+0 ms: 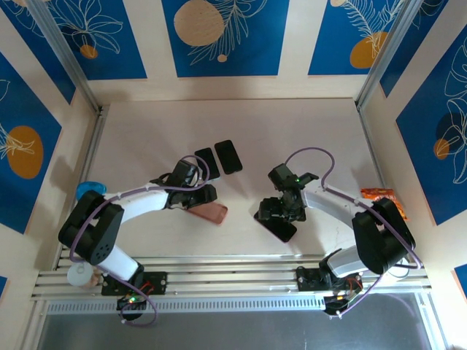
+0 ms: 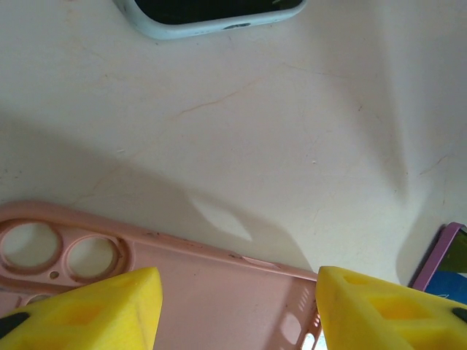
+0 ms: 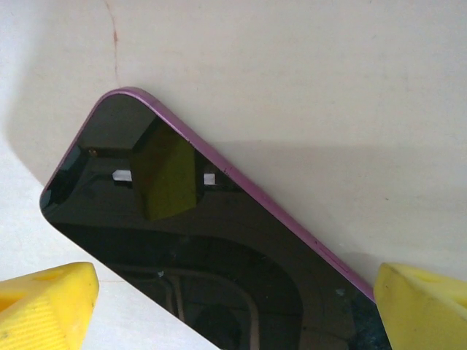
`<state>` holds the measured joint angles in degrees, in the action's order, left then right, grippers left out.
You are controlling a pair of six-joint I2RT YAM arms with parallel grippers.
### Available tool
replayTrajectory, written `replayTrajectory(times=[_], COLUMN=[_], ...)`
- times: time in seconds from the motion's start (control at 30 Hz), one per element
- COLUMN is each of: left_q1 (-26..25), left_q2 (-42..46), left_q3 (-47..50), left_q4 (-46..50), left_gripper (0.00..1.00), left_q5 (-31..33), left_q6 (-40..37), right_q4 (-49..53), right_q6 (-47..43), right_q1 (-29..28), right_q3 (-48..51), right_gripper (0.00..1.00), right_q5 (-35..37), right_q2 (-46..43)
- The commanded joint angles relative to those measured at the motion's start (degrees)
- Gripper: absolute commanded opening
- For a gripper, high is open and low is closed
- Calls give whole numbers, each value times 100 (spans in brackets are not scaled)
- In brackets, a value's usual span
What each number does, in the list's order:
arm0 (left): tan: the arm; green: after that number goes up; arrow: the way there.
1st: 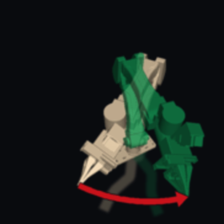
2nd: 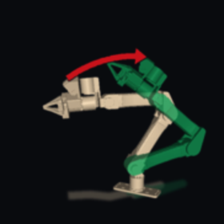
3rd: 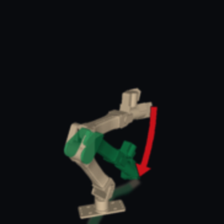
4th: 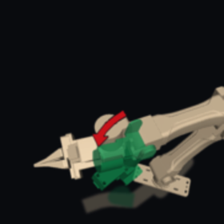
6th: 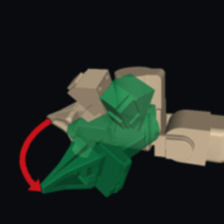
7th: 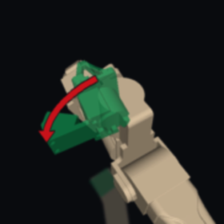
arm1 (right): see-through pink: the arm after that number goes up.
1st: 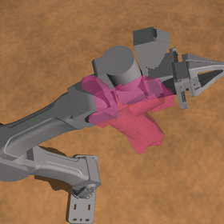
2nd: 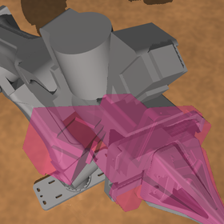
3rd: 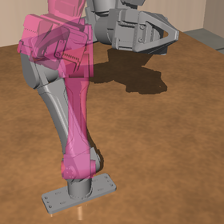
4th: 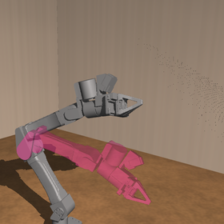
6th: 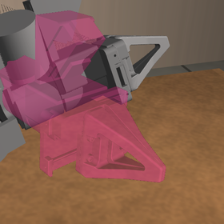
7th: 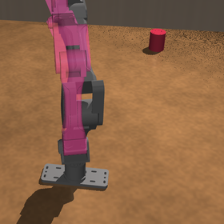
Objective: Put the phone into the phone case
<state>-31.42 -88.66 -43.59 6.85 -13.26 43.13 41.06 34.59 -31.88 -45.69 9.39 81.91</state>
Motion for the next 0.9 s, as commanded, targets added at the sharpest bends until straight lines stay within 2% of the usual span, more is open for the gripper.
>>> replayTrajectory(times=[0.0, 0.17, 0.33, 0.5, 0.57, 0.87], left_q1=[-48, -44, -43, -46, -44, -42], left_q2=[24, 26, -19, -29, -37, 50], left_q3=[-79, -105, -94, -41, -40, 8], left_q4=[73, 93, 54, -17, -35, -46], left_gripper=[59, 59, 59, 59, 58, 58], left_q5=[-59, -46, -83, -94, -107, -59], left_q6=[29, 20, 45, 80, 95, 111], right_q4=[-39, -147, -48, 192, 391, 651], right_q6=[-70, 128, 362, 549, 588, 209], right_q1=[-53, -144, -464, -751, -860, -1314], right_q3=[99, 206, 171, -19, -179, -579], right_gripper=[97, 97, 97, 97, 97, 97], right_q5=[-383, -841, -890, -442, 6, 849], right_q2=[106, 119, 132, 311, 416, 749])
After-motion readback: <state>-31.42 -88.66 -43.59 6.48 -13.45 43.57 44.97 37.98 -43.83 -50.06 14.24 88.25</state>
